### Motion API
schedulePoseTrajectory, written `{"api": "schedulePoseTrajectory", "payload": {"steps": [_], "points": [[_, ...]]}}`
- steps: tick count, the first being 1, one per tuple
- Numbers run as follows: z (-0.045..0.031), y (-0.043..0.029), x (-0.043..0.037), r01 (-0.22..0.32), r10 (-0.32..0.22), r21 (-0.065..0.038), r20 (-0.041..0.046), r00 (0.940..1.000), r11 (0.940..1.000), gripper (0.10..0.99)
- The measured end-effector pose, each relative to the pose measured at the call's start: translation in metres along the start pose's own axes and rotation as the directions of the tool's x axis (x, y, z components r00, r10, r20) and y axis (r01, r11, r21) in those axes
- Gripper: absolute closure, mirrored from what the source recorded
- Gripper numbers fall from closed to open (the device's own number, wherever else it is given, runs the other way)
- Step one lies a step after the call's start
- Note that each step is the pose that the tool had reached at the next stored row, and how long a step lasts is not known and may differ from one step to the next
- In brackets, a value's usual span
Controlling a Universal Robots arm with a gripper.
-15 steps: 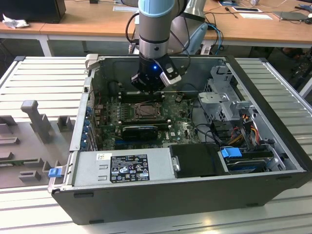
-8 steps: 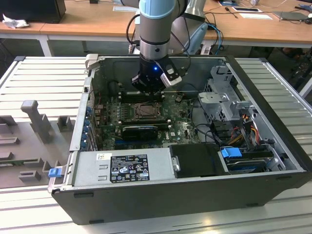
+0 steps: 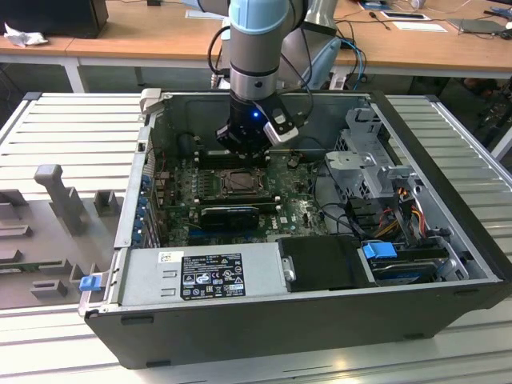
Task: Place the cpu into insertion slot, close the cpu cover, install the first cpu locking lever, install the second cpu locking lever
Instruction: 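Install the first cpu locking lever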
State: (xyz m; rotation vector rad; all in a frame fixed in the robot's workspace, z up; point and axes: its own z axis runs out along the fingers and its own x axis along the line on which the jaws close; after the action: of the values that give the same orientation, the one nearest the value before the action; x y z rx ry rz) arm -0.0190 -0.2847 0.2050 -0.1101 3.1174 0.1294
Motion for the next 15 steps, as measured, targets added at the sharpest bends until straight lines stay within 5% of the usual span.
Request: {"api": "schedulePoseTrajectory", "payload": {"steps": [10, 12, 13, 15], "points": [[0.0037, -0.0004, -0.0003, 0.0, 0.0, 0.009, -0.0009, 1.0, 1.0, 0.98], [0.0038, -0.0004, -0.0004, 0.0, 0.0, 0.005, -0.0004, 1.0, 1.0, 0.98], [0.0039, -0.0004, -0.0005, 0.0, 0.0, -0.008, 0.0006, 1.0, 1.0, 0.98], [0.0039, -0.0004, -0.0005, 0.0, 0.0, -0.017, 0.0012, 1.0, 0.9999, 0.98]]}}
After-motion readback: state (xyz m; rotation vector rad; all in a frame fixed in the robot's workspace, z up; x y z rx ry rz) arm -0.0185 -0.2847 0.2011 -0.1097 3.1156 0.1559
